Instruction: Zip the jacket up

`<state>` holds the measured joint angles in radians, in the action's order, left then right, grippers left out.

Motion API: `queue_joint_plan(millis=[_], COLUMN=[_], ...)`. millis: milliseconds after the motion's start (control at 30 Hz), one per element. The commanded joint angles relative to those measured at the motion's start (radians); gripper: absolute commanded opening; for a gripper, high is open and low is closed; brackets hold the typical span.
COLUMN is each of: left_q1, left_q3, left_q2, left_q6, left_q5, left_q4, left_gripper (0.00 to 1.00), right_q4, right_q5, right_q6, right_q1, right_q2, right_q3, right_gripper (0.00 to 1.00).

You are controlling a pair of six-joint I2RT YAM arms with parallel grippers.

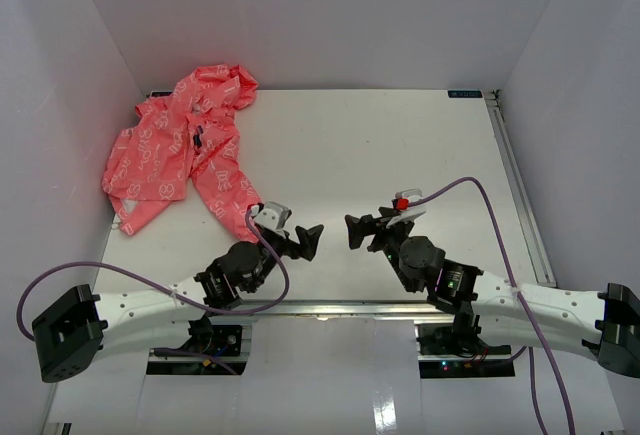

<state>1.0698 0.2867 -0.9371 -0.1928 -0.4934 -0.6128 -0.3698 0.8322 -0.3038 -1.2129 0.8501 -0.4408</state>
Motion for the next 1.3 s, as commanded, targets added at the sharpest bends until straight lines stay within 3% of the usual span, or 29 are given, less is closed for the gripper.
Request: queue_joint_plan(millis=[0,233,367,467,567,633,800,900,1033,1267], left_q1=[0.001,-0.003,-0.038,-0.161,-0.337,-0.43,-0.644,-0.723,-0.731,-0.731], left_q3=[0.009,0.066,0.249,0.341,0.423,0.499,0.489,0.519,0.534,0.479], left_q2=[0.0,-0.014,-0.115,-0.182,-0.247,-0.309,-0.393,-0.506,-0.593,-0.569], left_q6=[-0.005,-0.063,-0.151,-0.237,-0.23,-0.267,-0.254,-0.269,-0.243,-0.27], left_q5=[-0.013,-0.107,-0.318,-0.339,-0.222,-0.26,-0.125,-0.095,-0.066,0.085], left_q4=[-0.003,0.105,0.387,0.596,0.745,0.856,0.787,0.795,0.784,0.781], left_gripper=[0.98,0.98,0.98,0.98,0.98,0.98,0.96,0.85,0.87,0.83], right_q4=[-0.067,-0.059,-0.133,-0.144,-0.094,-0.105,-0.17,-0.171,-0.209,-0.186], right_q5=[0.039,0.046,0.007,-0.032,-0.081,-0.098,-0.067,-0.119,-0.149,-0.142], right_q6=[-0.007,-0.049,0.011,0.011,-0.001,0.007,0.041,0.039,0.041,0.032], right_q1=[-0.004,-0.005,-0.004,-0.004,-0.005,-0.005,-0.004,-0.005,-0.005,-0.005], right_q2=[-0.001,-0.022,-0.016,0.006,0.013,0.001,-0.042,-0.067,-0.09,-0.088], right_q3=[0.001,0.003,0.043,0.042,0.014,0.018,0.072,0.075,0.105,0.09], right_gripper=[0.9,0.9,0.9,0.9,0.9,0.9,0.9,0.9,0.9,0.9])
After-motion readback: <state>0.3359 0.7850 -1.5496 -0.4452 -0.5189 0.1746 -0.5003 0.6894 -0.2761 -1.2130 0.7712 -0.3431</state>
